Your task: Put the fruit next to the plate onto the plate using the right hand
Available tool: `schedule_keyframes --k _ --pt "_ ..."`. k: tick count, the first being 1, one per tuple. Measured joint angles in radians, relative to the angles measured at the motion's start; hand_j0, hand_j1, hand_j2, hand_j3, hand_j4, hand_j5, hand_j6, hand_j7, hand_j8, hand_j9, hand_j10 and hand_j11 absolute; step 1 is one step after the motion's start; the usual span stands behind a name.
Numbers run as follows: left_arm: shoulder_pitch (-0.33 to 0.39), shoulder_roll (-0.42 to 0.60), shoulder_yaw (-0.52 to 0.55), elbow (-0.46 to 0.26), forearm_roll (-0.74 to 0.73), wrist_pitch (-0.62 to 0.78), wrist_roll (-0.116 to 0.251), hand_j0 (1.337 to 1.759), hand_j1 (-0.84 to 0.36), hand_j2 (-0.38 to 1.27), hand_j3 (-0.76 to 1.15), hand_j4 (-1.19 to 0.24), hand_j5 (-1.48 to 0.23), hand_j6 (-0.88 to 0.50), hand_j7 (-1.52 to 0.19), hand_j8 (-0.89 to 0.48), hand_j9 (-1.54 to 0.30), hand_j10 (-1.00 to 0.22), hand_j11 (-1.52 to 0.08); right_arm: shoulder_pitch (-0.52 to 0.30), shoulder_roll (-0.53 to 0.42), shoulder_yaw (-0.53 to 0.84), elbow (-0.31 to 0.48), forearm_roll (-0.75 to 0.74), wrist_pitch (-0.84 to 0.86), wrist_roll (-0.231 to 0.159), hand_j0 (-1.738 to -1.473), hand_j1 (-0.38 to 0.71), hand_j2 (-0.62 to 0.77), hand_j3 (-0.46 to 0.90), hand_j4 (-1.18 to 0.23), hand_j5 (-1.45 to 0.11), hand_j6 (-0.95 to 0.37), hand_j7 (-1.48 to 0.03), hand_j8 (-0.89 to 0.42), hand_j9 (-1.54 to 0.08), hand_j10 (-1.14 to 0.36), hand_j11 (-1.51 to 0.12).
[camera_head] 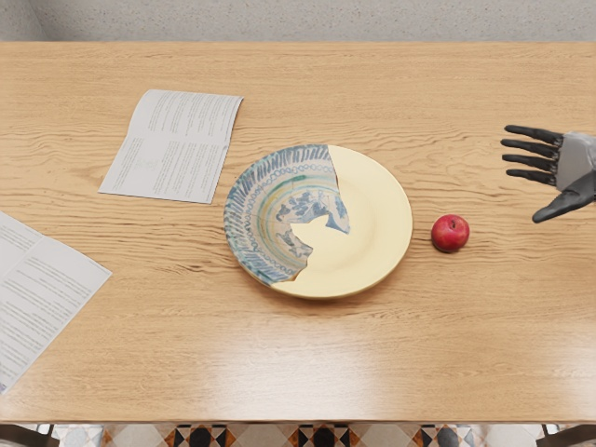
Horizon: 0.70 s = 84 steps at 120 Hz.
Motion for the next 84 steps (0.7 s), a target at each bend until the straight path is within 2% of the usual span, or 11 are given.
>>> schedule_keyframes --k 14,26,36,45,56,75,84 --pt "0.0 0.0 0.0 0.0 0.0 0.0 0.0 1.658 0.35 0.0 0.0 0.0 0.0 0.0 0.0 0.0 0.0 0.0 0.0 0.005 0.011 0.005 0.003 -0.029 0.0 -0.012 -1.658 -0.33 0.0 0.0 -0.01 -0.02 -0.01 -0.02 -0.01 -0.02 -0.01 -0.02" --pt "0.0 0.0 0.0 0.0 0.0 0.0 0.0 1.658 0.35 0.0 0.0 0.0 0.0 0.0 0.0 0.0 0.0 0.0 0.0 0.018 0.013 0.007 0.065 -0.171 0.0 -0.067 -1.658 -0.33 0.0 0.0 -0.02 -0.02 -0.02 -0.02 -0.02 -0.02 -0.02 -0.02" --pt "0.0 0.0 0.0 0.0 0.0 0.0 0.0 1.658 0.35 0.0 0.0 0.0 0.0 0.0 0.0 0.0 0.0 0.0 0.0 0.05 0.031 0.007 0.134 -0.317 -0.007 -0.141 -1.658 -0.33 0.0 0.0 -0.02 -0.03 -0.02 -0.03 -0.02 -0.03 -0.02 -0.03" --pt "0.0 0.0 0.0 0.0 0.0 0.0 0.0 1.658 0.35 0.0 0.0 0.0 0.0 0.0 0.0 0.0 0.0 0.0 0.0 0.071 0.054 0.015 0.163 -0.392 -0.042 -0.173 -1.658 -0.32 0.0 0.0 -0.02 -0.03 -0.02 -0.03 -0.02 -0.03 -0.02 -0.03" --pt "0.0 0.0 0.0 0.0 0.0 0.0 0.0 1.658 0.35 0.0 0.0 0.0 0.0 0.0 0.0 0.0 0.0 0.0 0.0 0.095 0.078 0.019 0.179 -0.479 -0.158 -0.189 -1.658 -0.32 0.0 0.0 -0.03 -0.03 -0.03 -0.03 -0.03 -0.03 -0.03 -0.03" --pt "0.0 0.0 0.0 0.0 0.0 0.0 0.0 1.658 0.35 0.0 0.0 0.0 0.0 0.0 0.0 0.0 0.0 0.0 0.0 0.102 0.166 -0.038 0.192 -0.694 -0.473 -0.201 -1.658 -0.32 0.0 0.0 -0.03 -0.03 -0.03 -0.03 -0.03 -0.03 -0.03 -0.03" --pt "0.0 0.0 0.0 0.0 0.0 0.0 0.0 1.658 0.35 0.0 0.0 0.0 0.0 0.0 0.0 0.0 0.0 0.0 0.0 0.093 0.181 -0.072 0.238 -0.736 -0.571 -0.202 -1.658 -0.32 0.0 0.0 -0.03 -0.03 -0.03 -0.03 -0.03 -0.03 -0.03 -0.03"
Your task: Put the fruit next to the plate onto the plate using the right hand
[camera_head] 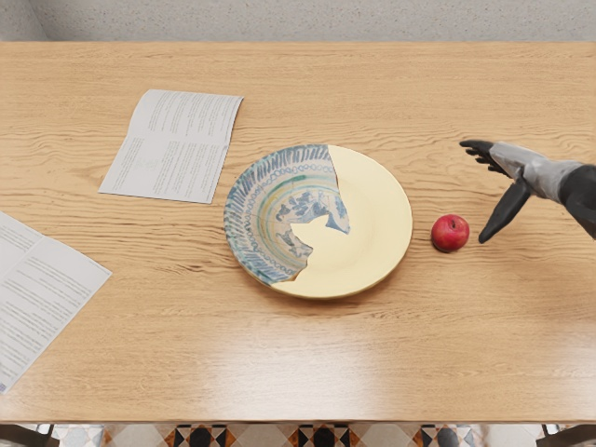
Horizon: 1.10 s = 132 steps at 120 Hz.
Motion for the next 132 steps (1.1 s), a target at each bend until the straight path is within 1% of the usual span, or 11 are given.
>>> schedule_keyframes --k 8,18,45,62,84,95,115,123,132 --pt "0.0 0.0 0.0 0.0 0.0 0.0 0.0 1.658 0.35 0.0 0.0 0.0 0.0 0.0 0.0 0.0 0.0 0.0 0.0 -0.009 0.007 -0.017 0.038 -0.019 -0.048 0.0 -1.658 -0.32 0.0 0.0 -0.03 -0.03 -0.03 -0.03 -0.03 -0.03 -0.03 -0.03" --pt "0.0 0.0 0.0 0.0 0.0 0.0 0.0 1.658 0.35 0.0 0.0 0.0 0.0 0.0 0.0 0.0 0.0 0.0 0.0 -0.019 0.014 -0.029 0.062 -0.03 -0.077 0.003 -1.658 -0.32 0.0 0.0 -0.03 -0.03 -0.03 -0.03 -0.03 -0.03 -0.03 -0.03" --pt "0.0 0.0 0.0 0.0 0.0 0.0 0.0 1.658 0.35 0.0 0.0 0.0 0.0 0.0 0.0 0.0 0.0 0.0 0.0 -0.054 0.047 -0.035 0.074 -0.037 -0.112 0.007 -1.658 -0.25 -0.02 0.0 -0.09 -0.12 -0.09 -0.11 -0.09 -0.12 -0.09 -0.11" --pt "0.0 0.0 0.0 0.0 0.0 0.0 0.0 1.658 0.35 0.0 0.0 0.0 0.0 0.0 0.0 0.0 0.0 0.0 0.0 -0.079 0.042 -0.035 0.078 -0.039 -0.119 0.008 -1.658 -0.21 -0.02 0.0 -0.12 -0.15 -0.12 -0.15 -0.12 -0.15 -0.12 -0.15" --pt "0.0 0.0 0.0 0.0 0.0 0.0 0.0 1.658 0.35 0.0 0.0 0.0 0.0 0.0 0.0 0.0 0.0 0.0 0.0 -0.097 0.038 -0.038 0.082 -0.04 -0.118 0.008 -1.658 -0.07 -0.04 0.0 -0.24 -0.31 -0.24 -0.31 -0.24 -0.31 -0.24 -0.31" --pt "0.0 0.0 0.0 0.0 0.0 0.0 0.0 1.658 0.35 0.0 0.0 0.0 0.0 0.0 0.0 0.0 0.0 0.0 0.0 -0.099 0.031 -0.038 0.093 -0.04 -0.116 0.008 -1.658 0.01 -0.06 0.0 -0.31 -0.4 -0.31 -0.4 -0.31 -0.4 -0.31 -0.4" --pt "0.0 0.0 0.0 0.0 0.0 0.0 0.0 1.658 0.35 0.0 0.0 0.0 0.0 0.0 0.0 0.0 0.0 0.0 0.0 -0.1 0.02 -0.036 0.103 -0.04 -0.111 0.008 -1.658 0.13 -0.08 0.0 -0.41 -0.53 -0.41 -0.53 -0.41 -0.53 -0.41 -0.53" --pt "0.0 0.0 0.0 0.0 0.0 0.0 0.0 1.658 0.35 0.0 0.0 0.0 0.0 0.0 0.0 0.0 0.0 0.0 0.0 -0.099 0.018 -0.034 0.107 -0.04 -0.109 0.008 -1.658 0.17 -0.08 0.0 -0.44 -0.57 -0.44 -0.57 -0.41 -0.57 -0.44 -0.57" --pt "0.0 0.0 0.0 0.0 0.0 0.0 0.0 1.658 0.35 0.0 0.0 0.0 0.0 0.0 0.0 0.0 0.0 0.0 0.0 -0.099 0.012 -0.031 0.118 -0.039 -0.107 0.008 -1.658 0.2 -0.03 0.0 -0.48 -0.62 -0.48 -0.62 -0.39 -0.62 -0.47 -0.62"
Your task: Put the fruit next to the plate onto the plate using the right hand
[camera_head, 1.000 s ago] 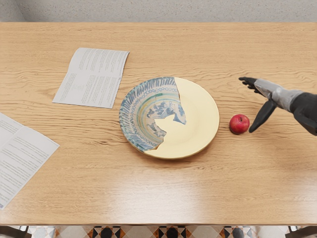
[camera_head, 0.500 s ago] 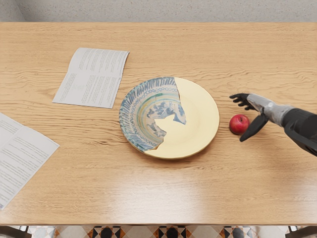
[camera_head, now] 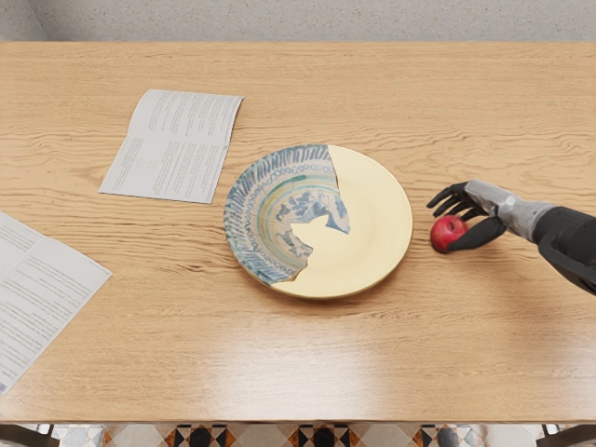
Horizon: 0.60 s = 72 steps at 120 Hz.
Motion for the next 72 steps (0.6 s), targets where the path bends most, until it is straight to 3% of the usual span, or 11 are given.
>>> schedule_keyframes --k 72 --pt "0.0 0.0 0.0 0.0 0.0 0.0 0.0 1.658 0.35 0.0 0.0 0.0 0.0 0.0 0.0 0.0 0.0 0.0 0.0 0.006 -0.063 0.066 0.055 0.005 0.071 0.0 -1.658 0.24 0.2 0.0 -0.57 -0.77 -0.58 -0.76 -0.41 -0.77 -0.5 -0.76"
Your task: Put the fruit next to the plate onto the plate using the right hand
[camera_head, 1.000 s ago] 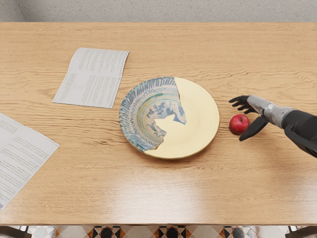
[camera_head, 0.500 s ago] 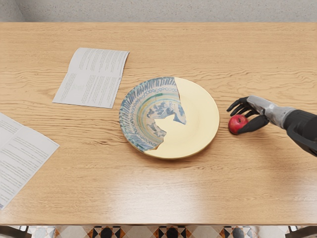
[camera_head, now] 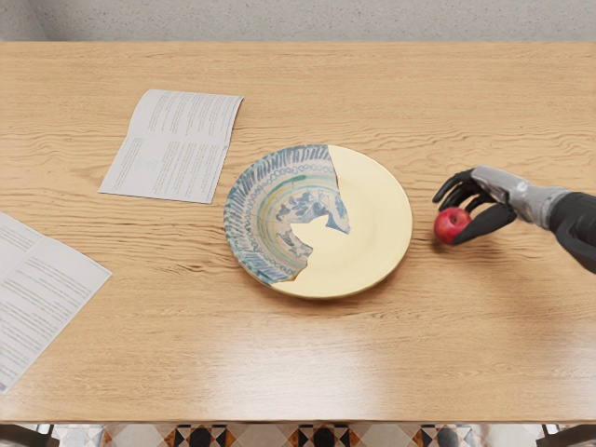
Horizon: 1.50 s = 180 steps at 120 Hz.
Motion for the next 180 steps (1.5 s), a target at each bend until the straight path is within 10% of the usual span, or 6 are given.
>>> schedule_keyframes --k 141,180 --pt "0.0 0.0 0.0 0.0 0.0 0.0 0.0 1.658 0.35 0.0 0.0 0.0 0.0 0.0 0.0 0.0 0.0 0.0 0.0 0.004 0.131 0.151 0.086 0.05 0.134 -0.043 -1.658 0.24 0.21 0.0 -0.56 -0.75 -0.57 -0.74 -0.42 -0.75 -0.5 -0.75" --pt "0.0 0.0 0.0 0.0 0.0 0.0 0.0 1.658 0.35 0.0 0.0 0.0 0.0 0.0 0.0 0.0 0.0 0.0 0.0 -0.004 0.089 0.24 0.084 0.094 0.254 -0.042 -1.658 -0.18 0.04 0.0 -0.16 -0.21 -0.16 -0.21 -0.13 -0.21 -0.15 -0.21"
